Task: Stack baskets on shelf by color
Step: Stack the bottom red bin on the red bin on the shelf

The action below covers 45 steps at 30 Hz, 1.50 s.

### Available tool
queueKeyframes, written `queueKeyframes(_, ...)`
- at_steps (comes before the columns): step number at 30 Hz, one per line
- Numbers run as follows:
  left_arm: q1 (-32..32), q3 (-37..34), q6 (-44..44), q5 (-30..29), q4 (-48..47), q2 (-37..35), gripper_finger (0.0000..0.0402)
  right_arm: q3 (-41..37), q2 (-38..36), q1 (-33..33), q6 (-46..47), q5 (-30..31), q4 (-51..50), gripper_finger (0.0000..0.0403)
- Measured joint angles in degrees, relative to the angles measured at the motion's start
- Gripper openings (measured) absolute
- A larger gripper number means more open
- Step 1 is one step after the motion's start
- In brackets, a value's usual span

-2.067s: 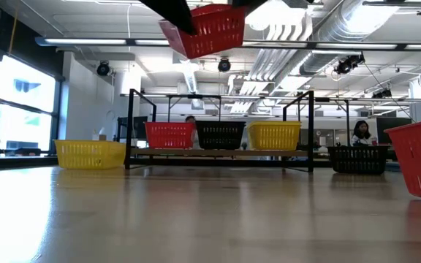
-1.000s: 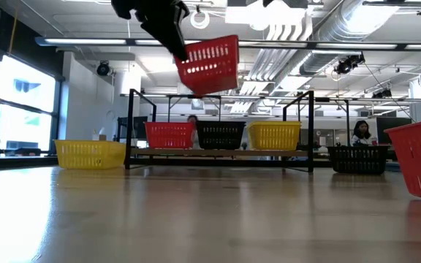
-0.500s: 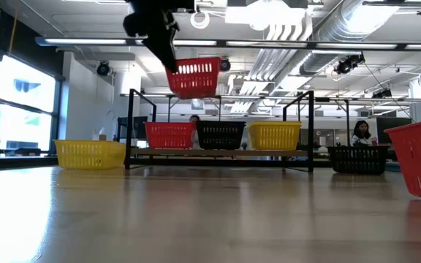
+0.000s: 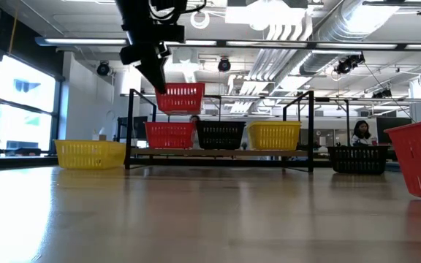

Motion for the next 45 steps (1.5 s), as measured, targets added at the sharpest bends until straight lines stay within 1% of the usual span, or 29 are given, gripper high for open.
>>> queueKeyframes(3, 1.5, 0.0, 2.0, 0.7, 0.0, -1.0, 0.0, 0.0, 0.0, -1.2, -1.1, -0.4, -0.1, 0.0171)
queueKeyframes(10, 5.2, 0.0, 5.1, 3.6, -1.6, -0.5, 0.0, 0.0, 0.0, -2.8, -0.4, -0.5, 0.0, 0.0171)
queueKeyframes(18, 6.7, 0.0, 8.6, 6.4, -2.4, -0.4, 0.0, 0.0, 0.0, -3.9, 1.9, -1.7, 0.0, 0.0171)
queueKeyframes(27, 7.4, 0.0, 8.6, 6.1, -2.1, -0.2, 0.0, 0.0, 0.0, -3.9, 1.9, -1.7, 1.9, 0.0171)
queueKeyframes(33, 8.4, 0.0, 8.1, 8.2, -2.3, 1.2, 0.0, 0.0, 0.0, -3.9, 3.0, -1.7, 2.3, 0.0171)
queueKeyframes(36, 8.3, 0.0, 8.4, 7.8, -2.1, 1.3, 0.0, 0.0, 0.0, -3.9, 3.4, -1.7, 2.4, 0.0171)
queueKeyframes(40, 8.7, 0.0, 8.6, 9.0, -2.1, 1.3, 0.0, 0.0, 0.0, -3.9, 4.4, -1.7, 2.5, 0.0171)
queueKeyframes(45, 9.7, 0.0, 8.6, 8.2, -2.1, 1.3, 0.0009, 0.0, 0.0, -3.9, 4.5, -1.7, 2.8, 0.0171)
